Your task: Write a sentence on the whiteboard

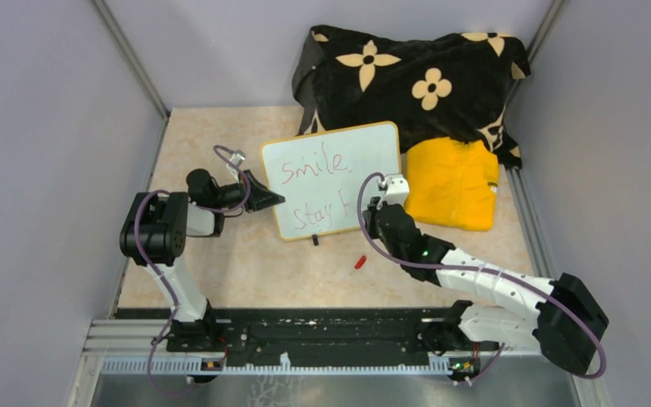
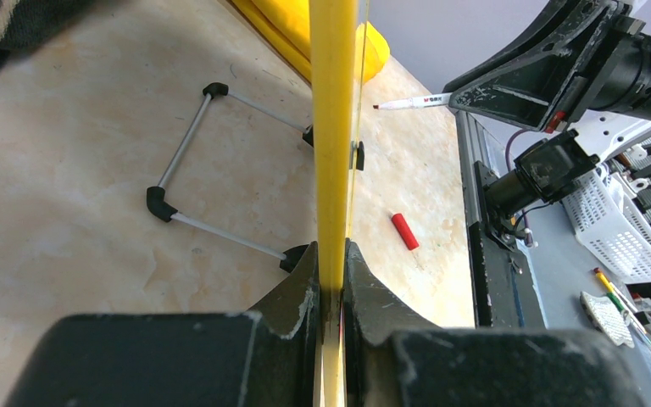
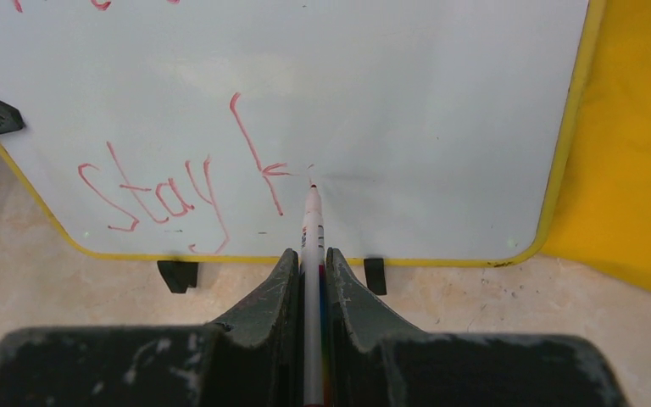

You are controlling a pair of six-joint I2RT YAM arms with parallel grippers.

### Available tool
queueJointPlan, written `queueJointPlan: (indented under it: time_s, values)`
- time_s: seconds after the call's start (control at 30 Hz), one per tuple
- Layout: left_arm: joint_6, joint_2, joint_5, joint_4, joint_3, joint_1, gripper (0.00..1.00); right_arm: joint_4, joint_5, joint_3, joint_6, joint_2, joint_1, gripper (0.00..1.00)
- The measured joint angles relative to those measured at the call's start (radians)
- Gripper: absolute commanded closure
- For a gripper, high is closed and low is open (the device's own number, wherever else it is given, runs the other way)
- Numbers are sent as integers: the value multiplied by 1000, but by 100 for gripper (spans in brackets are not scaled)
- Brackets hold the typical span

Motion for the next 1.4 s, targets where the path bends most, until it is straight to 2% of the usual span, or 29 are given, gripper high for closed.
queueJointPlan:
  time_s: [1.03,1.4]
  values:
    - [5,-2,2,-10,2,0,100,11,-5,33,-7,44,-54,100]
    - [6,-2,2,-13,3,0,100,12,-22,-11,19,34,-53,100]
